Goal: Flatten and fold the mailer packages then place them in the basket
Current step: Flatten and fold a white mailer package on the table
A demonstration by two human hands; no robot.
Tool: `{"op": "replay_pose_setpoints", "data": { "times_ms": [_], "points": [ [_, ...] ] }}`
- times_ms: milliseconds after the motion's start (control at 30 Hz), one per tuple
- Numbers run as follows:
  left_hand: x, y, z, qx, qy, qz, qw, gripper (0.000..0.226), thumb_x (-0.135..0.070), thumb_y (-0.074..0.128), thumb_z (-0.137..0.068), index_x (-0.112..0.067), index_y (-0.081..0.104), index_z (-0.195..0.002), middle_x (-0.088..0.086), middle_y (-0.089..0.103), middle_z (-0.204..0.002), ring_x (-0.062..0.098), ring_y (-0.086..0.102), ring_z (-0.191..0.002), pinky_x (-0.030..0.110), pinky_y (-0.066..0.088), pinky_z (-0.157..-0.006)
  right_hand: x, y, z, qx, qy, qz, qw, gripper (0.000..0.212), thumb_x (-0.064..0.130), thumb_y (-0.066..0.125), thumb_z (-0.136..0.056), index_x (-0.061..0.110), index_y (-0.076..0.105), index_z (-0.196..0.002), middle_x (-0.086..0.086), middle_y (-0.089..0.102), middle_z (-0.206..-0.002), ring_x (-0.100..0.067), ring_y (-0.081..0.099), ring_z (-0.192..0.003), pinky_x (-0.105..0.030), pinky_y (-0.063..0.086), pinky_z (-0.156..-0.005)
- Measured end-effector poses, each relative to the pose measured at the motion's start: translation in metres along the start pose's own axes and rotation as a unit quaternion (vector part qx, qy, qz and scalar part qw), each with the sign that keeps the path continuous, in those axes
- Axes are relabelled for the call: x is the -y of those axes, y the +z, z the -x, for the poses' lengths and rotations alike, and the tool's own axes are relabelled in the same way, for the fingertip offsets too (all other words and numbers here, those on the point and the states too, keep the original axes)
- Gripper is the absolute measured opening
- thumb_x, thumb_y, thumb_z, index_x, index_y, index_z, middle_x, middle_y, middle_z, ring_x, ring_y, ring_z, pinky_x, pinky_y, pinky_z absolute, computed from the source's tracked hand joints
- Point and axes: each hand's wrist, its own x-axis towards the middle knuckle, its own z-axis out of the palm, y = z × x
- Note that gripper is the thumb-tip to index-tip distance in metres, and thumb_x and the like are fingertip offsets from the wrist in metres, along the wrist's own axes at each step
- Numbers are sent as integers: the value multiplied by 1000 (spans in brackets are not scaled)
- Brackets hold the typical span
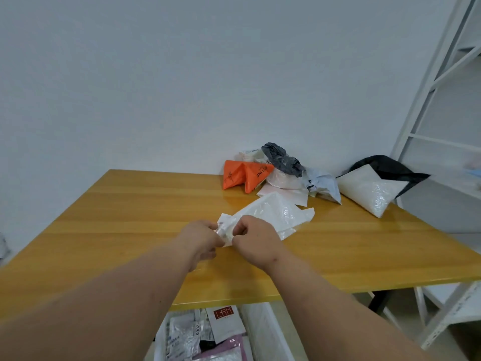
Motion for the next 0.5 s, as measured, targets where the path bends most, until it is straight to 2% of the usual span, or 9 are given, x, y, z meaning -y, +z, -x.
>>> {"op": "replay_pose_setpoints", "data": {
  "times_ms": [67, 133, 167, 233, 333, 433, 500],
  "points": [
    [1, 2, -5, -27, 47, -155, 986, 48, -11, 76, -77, -20, 60, -121, 10, 57, -114, 23, 59, -92, 38, 57, -85, -6, -6, -1, -40, 8, 69, 997, 9, 16, 55, -81, 20, 57, -89, 4, 60, -93, -20, 56, -92, -39, 49, -85],
    [4, 6, -7, -66, 104, -322, 939, 58, -20, 73, -77, -23, 49, -130, 8, 38, -130, 26, 48, -110, 33, 48, -84, -14, -11, -3, -79, 5, 177, 981, 16, 21, 55, -83, 23, 57, -98, 5, 55, -102, -20, 51, -101, -37, 42, -91],
    [7, 7, -9, -86, 130, -363, 919, 59, -20, 68, -79, -24, 45, -133, 6, 31, -133, 26, 40, -117, 30, 43, -86, -19, -13, -3, -96, 0, 219, 971, 21, 23, 55, -84, 24, 56, -105, 5, 51, -107, -20, 47, -106, -36, 39, -94],
    [13, 10, -18, -110, 167, -400, 894, 63, -17, 61, -80, -27, 38, -138, 3, 27, -136, 26, 30, -122, 29, 37, -90, -28, -14, -4, -120, -14, 273, 954, 31, 24, 55, -85, 26, 53, -116, 4, 45, -118, -21, 40, -114, -36, 32, -98],
    [19, 13, -31, -105, 192, -445, 868, 73, -16, 57, -82, -36, 27, -145, 0, 29, -140, 25, 32, -125, 33, 36, -97, -43, -11, -11, -102, -12, 315, 944, 53, 16, 51, -83, 30, 45, -133, 3, 34, -140, -25, 29, -128, -39, 24, -107],
    [21, 19, -44, -75, 196, -469, 858, 73, -12, 50, -84, -39, 25, -147, -2, 42, -128, 23, 43, -116, 33, 39, -89, -56, -12, -19, -53, -5, 346, 937, 63, 13, 51, -84, 35, 39, -142, 4, 22, -155, -27, 16, -140, -46, 13, -114],
    [20, 20, -48, -61, 191, -491, 848, 74, -8, 48, -85, -39, 25, -148, -3, 48, -119, 22, 51, -109, 34, 46, -83, -62, -13, -22, -45, -8, 361, 931, 57, 13, 47, -88, 37, 44, -140, 5, 27, -154, -26, 16, -141, -48, 9, -116]
  ]
}}
